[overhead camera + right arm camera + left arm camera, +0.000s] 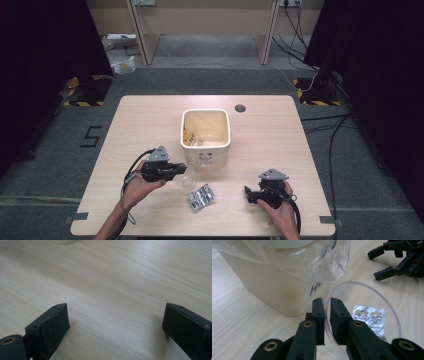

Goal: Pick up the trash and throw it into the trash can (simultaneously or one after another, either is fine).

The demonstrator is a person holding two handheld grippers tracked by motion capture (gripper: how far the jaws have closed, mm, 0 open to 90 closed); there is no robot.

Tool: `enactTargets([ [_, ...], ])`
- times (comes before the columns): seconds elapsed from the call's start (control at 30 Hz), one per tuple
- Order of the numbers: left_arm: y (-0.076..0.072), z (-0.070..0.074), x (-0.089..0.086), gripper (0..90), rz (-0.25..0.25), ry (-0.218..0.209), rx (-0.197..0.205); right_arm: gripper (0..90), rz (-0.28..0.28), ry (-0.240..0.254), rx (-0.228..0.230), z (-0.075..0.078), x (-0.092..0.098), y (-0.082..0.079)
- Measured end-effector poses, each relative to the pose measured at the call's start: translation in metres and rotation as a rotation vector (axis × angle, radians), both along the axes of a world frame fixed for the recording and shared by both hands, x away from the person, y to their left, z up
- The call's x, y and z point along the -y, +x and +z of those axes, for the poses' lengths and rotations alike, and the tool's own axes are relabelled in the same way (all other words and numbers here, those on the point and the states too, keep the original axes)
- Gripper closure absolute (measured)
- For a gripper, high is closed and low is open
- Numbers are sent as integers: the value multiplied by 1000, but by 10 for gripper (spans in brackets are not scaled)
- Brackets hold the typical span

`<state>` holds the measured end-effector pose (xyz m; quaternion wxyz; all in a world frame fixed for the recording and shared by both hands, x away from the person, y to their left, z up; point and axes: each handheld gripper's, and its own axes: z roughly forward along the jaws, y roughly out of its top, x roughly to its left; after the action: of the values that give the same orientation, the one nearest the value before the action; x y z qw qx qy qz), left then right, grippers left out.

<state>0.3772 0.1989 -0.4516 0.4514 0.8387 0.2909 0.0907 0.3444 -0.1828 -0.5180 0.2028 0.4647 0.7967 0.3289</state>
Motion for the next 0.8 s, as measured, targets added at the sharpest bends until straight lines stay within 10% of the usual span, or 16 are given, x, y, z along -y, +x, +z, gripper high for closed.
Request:
enactTargets([
  [0.8,2,30,-38,816,53,-16,50,72,0,0,0,0,0,0],
])
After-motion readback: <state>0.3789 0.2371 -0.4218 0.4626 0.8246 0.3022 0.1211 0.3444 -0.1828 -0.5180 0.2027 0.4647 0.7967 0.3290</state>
